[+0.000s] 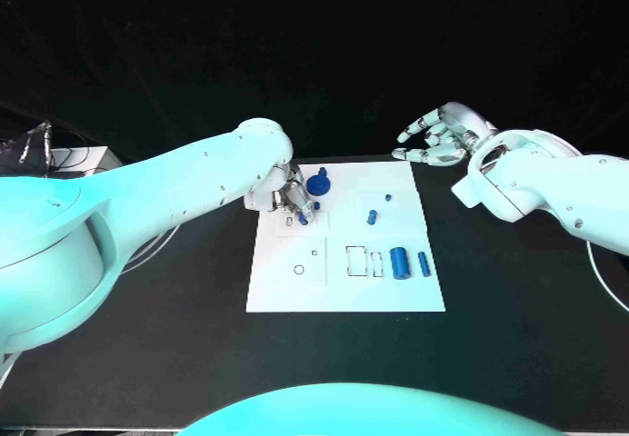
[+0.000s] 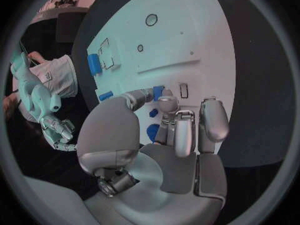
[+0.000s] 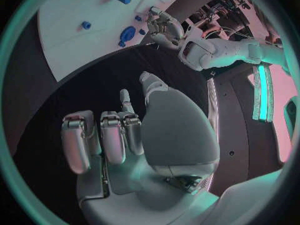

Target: Assemble the parts on the task board

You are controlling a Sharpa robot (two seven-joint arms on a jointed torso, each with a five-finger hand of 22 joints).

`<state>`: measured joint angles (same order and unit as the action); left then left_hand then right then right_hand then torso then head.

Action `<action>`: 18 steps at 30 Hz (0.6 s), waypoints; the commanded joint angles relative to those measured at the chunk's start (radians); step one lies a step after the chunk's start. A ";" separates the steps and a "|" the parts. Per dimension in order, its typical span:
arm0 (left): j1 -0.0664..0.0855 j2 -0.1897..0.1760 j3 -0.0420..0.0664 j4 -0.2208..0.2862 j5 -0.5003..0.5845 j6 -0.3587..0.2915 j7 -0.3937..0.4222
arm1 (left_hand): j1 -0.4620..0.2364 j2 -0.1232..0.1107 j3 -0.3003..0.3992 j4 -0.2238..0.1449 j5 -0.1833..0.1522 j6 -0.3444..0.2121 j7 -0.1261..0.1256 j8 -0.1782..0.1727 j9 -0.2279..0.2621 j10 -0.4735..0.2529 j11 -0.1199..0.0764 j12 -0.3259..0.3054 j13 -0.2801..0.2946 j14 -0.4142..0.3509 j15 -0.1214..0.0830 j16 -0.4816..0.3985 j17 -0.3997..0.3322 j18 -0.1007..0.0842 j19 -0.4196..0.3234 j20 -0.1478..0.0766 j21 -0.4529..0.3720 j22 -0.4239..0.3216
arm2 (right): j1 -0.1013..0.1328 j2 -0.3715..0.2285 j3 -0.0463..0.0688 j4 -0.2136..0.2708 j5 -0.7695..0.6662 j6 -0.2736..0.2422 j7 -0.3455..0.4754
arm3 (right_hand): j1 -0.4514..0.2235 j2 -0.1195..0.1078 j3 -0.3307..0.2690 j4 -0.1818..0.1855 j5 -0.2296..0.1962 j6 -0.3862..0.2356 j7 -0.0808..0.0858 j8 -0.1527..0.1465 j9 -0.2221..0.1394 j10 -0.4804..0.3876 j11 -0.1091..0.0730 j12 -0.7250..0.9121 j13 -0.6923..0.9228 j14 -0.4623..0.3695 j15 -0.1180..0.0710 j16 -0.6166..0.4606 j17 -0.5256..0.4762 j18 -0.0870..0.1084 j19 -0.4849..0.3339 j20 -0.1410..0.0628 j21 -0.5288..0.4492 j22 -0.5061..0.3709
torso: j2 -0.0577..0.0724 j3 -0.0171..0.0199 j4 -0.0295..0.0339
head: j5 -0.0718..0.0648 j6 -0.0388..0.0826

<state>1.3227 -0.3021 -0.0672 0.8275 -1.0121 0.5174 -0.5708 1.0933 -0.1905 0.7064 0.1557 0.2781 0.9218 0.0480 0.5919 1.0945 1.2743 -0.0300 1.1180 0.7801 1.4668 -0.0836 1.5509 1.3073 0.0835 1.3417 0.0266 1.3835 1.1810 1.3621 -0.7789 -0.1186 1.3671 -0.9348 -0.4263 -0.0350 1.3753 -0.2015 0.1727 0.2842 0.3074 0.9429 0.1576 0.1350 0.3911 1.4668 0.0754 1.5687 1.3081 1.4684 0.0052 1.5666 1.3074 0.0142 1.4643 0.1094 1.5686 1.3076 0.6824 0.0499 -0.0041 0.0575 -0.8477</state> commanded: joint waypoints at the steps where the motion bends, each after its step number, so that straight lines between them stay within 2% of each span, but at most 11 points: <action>1: -0.012 0.001 -0.005 0.001 0.010 0.011 0.005 | -0.023 -0.001 -0.004 -0.023 -0.009 0.010 -0.012 -0.007 0.003 -0.009 -0.002 0.004 -0.002 0.089 -0.001 -0.005 0.215 0.000 0.000 0.003 -0.002 -0.001 | 0.000 -0.001 0.000 0.001 -0.009 0.008 0.008 | -0.012 -0.001 -0.002 0.003 -0.004 -0.006 0.000 0.006 0.001 0.099 0.000 -0.003 0.258 0.100 -0.002 0.002 0.255 -0.014 0.107 -0.003 0.002 0.263 | 0.000 -0.0001 -0.0002 | 0.000 -0.001; 5: -0.012 0.001 -0.005 -0.001 0.007 0.010 0.005 | -0.036 -0.009 -0.052 -0.001 -0.009 0.015 -0.012 -0.012 0.004 -0.012 -0.002 0.006 -0.003 0.088 -0.002 -0.007 0.211 0.000 0.001 0.002 -0.003 0.000 | 0.000 -0.001 0.000 0.002 -0.009 0.007 0.008 | -0.012 -0.001 -0.002 0.003 -0.004 -0.006 0.000 0.006 0.001 0.099 0.000 -0.003 0.258 0.100 -0.002 0.002 0.255 -0.014 0.107 -0.003 0.002 0.263 | -0.001 0.0006 -0.0003 | 0.000 0.000; 18: -0.012 -0.002 -0.005 -0.001 -0.004 0.015 0.005 | -0.043 -0.024 -0.121 0.028 -0.009 0.021 -0.011 -0.019 0.006 -0.016 -0.002 0.008 -0.005 0.087 -0.002 -0.008 0.209 0.000 0.002 0.001 -0.004 0.000 | 0.000 -0.004 0.000 0.005 -0.009 0.006 0.007 | -0.013 -0.002 -0.003 0.003 -0.005 -0.008 0.000 0.005 0.001 0.098 0.000 -0.004 0.257 0.100 -0.002 0.001 0.255 -0.014 0.107 -0.003 0.002 0.263 | 0.000 0.0007 -0.0009 | 0.000 -0.001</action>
<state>1.3210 -0.3051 -0.0680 0.8246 -1.0132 0.5146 -0.5696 1.0549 -0.2083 0.5877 0.1844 0.2738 0.9398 0.0307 0.5781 1.1012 1.2584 -0.0384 1.1221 0.7766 1.4667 -0.0837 1.5470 1.3073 0.0835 1.3417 0.0266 1.3835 1.1804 1.3621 -0.7825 -0.1186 1.3695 -0.9350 -0.4265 -0.0350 1.3738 -0.2030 0.1727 0.2842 0.3074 0.9430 0.1575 0.1350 0.3909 1.4668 0.0754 1.5687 1.3079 1.4684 0.0052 1.5666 1.3074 0.0142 1.4643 0.1094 1.5686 1.3074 0.6820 0.0504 -0.0047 0.0572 -0.8488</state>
